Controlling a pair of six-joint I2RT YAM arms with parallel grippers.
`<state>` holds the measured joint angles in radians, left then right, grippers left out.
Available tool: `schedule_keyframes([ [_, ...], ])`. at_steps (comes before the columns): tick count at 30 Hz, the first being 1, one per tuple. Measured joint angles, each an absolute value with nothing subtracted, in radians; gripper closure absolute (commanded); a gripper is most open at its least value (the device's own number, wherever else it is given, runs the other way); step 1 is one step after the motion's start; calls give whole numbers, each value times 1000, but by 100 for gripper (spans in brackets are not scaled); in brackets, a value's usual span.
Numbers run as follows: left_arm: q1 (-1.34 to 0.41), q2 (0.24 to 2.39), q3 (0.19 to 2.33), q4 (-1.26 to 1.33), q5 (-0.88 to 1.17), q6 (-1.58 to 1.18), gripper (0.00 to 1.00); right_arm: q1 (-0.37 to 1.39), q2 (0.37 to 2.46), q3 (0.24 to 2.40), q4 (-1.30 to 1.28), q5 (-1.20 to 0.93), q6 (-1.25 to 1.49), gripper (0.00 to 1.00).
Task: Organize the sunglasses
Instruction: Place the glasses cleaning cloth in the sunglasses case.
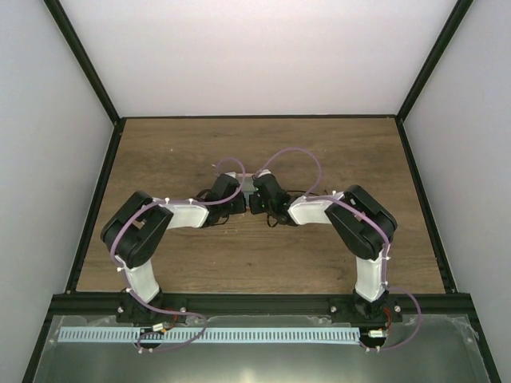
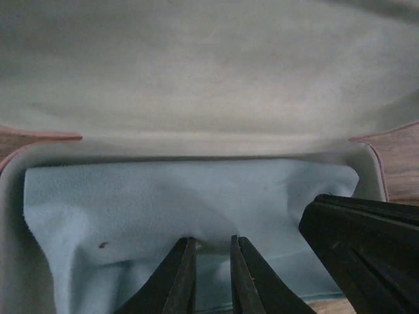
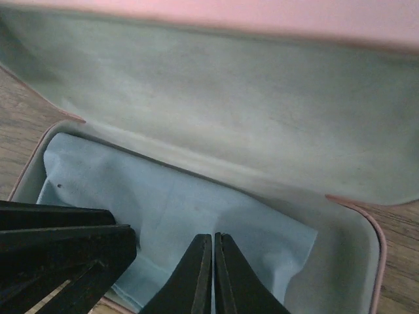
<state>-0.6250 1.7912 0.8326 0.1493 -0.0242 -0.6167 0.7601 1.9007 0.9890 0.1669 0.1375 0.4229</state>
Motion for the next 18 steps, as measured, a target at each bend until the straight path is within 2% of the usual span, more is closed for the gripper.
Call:
schedule_keyframes([
  [18, -585, 1798, 828, 151, -35, -617, 82, 681, 1913, 999, 158, 109, 423, 96],
])
